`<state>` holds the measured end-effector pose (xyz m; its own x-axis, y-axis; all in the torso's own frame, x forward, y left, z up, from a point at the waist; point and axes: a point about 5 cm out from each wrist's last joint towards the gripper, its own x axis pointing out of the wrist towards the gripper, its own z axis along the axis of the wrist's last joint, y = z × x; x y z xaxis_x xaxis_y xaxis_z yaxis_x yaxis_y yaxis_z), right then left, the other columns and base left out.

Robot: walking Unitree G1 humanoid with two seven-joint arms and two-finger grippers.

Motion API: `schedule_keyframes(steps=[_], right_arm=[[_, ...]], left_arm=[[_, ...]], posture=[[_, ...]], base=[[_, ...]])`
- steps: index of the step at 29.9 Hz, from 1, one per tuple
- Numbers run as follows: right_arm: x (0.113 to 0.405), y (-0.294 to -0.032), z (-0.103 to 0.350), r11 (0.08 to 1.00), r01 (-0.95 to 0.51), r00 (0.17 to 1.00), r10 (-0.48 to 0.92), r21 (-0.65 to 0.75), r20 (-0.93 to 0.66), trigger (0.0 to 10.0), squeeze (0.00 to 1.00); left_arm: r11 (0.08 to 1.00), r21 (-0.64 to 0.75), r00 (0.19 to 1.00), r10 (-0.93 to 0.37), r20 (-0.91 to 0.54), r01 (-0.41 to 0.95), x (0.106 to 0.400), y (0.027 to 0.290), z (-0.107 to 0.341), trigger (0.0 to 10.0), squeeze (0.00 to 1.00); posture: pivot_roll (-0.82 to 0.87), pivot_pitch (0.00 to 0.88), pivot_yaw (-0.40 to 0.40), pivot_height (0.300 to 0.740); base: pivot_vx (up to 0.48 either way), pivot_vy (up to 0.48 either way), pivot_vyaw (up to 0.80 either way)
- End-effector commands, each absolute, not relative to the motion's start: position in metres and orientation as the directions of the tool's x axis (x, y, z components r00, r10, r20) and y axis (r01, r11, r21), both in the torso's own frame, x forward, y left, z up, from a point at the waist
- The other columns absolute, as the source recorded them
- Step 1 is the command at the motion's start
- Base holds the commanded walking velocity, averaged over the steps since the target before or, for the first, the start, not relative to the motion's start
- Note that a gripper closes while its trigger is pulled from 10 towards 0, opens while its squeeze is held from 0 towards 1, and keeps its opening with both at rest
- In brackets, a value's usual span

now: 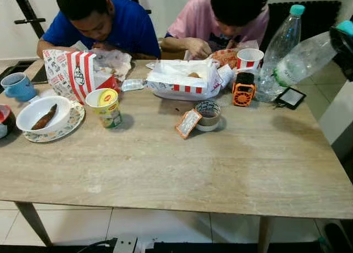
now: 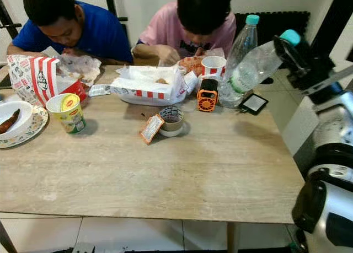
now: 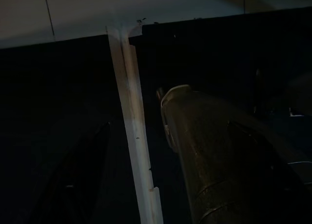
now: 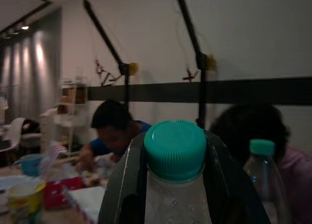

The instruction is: Restocking fridge

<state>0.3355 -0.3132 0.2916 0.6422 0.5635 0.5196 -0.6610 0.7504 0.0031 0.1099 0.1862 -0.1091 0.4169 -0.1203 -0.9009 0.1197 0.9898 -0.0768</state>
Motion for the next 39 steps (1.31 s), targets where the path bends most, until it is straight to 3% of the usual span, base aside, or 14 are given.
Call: schedule_keyframes(steps=[1,4,9,14,16,18,19,20,21,28,29,30,34,39], right_arm=[[0.328,-0.314,0.296,0.713,-0.700,0.588,0.605,-0.036,0.536,0.0,0.00],[0.322,-0.316,0.294,0.691,-0.721,0.566,0.635,-0.058,0.526,0.0,0.00],[0.318,-0.329,0.295,0.768,-0.636,0.638,0.575,-0.070,0.512,0.0,0.00],[0.315,-0.368,0.309,0.948,-0.315,0.790,0.244,0.031,0.562,0.0,0.00],[0.315,-0.373,0.311,0.964,-0.260,0.809,0.188,0.053,0.558,0.0,0.00],[0.317,-0.387,0.305,0.996,-0.055,0.888,0.016,0.071,0.460,0.0,0.00],[0.317,-0.387,0.305,0.996,-0.055,0.888,0.016,0.071,0.460,0.0,0.00],[0.318,-0.399,0.291,0.989,0.144,0.937,-0.145,0.027,0.317,0.0,0.00],[0.318,-0.402,0.283,0.980,0.198,0.944,-0.194,0.011,0.265,0.0,0.00],[0.310,-0.418,0.247,0.896,0.414,0.910,-0.412,-0.161,0.044,0.0,0.00],[0.301,-0.427,0.227,0.837,0.489,0.856,-0.514,-0.247,-0.047,3.6,0.00],[0.291,-0.434,0.210,0.787,0.533,0.802,-0.587,-0.312,-0.111,10.0,0.00],[0.282,-0.438,0.190,0.760,0.553,0.757,-0.629,-0.341,-0.175,10.0,0.00],[0.236,-0.435,0.101,0.699,0.564,0.570,-0.715,-0.440,-0.406,10.0,0.00]], left_arm=[[0.989,-0.092,0.331,-0.127,-0.935,0.119,0.088,0.186,-0.115,10.0,0.00],[0.989,-0.091,0.329,-0.126,-0.936,0.120,0.088,0.186,-0.115,10.0,0.00],[0.989,-0.090,0.327,-0.125,-0.937,0.121,0.087,0.187,-0.115,10.0,0.00],[0.988,-0.089,0.327,-0.126,-0.936,0.126,0.088,0.188,-0.115,10.0,0.00],[0.988,-0.088,0.328,-0.126,-0.936,0.126,0.088,0.188,-0.115,10.0,0.00],[0.988,-0.088,0.328,-0.125,-0.936,0.126,0.089,0.187,-0.115,10.0,0.00],[0.988,-0.088,0.328,-0.125,-0.936,0.126,0.089,0.187,-0.115,10.0,0.00],[0.988,-0.089,0.328,-0.125,-0.936,0.124,0.089,0.187,-0.115,10.0,0.00],[0.988,-0.089,0.327,-0.125,-0.937,0.123,0.088,0.187,-0.115,10.0,0.00],[0.989,-0.092,0.325,-0.126,-0.937,0.118,0.088,0.185,-0.116,10.0,0.00],[0.989,-0.092,0.324,-0.125,-0.938,0.115,0.087,0.184,-0.116,10.0,0.00],[0.989,-0.093,0.323,-0.125,-0.938,0.112,0.087,0.184,-0.116,10.0,0.00],[0.990,-0.093,0.323,-0.124,-0.938,0.109,0.086,0.183,-0.116,10.0,0.00],[0.991,-0.093,0.319,-0.120,-0.940,0.100,0.084,0.182,-0.117,10.0,0.00]], posture=[[0.00,0.012,0.002,0.740],[0.00,0.010,0.004,0.740],[0.00,0.007,0.002,0.740],[0.00,0.001,0.006,0.740],[0.00,0.001,0.006,0.740],[0.00,0.001,0.006,0.740],[0.00,0.001,0.006,0.740],[-0.01,0.006,0.002,0.740],[-0.01,0.006,0.002,0.740],[0.00,0.008,-0.006,0.740],[0.00,0.008,-0.011,0.740],[0.00,0.008,-0.011,0.740],[0.00,0.008,-0.016,0.740],[0.00,0.009,-0.020,0.740]], base=[[0.000,0.000,0.00],[0.000,0.000,0.00],[0.000,0.000,0.00],[0.000,0.000,0.00],[0.000,0.000,0.00],[0.000,0.000,0.00],[0.000,0.000,0.00],[0.000,0.000,0.00],[0.000,0.000,0.00],[0.000,0.000,0.00],[0.000,0.000,0.00],[0.000,0.000,0.00],[0.000,0.000,0.00],[0.000,0.000,0.00]])
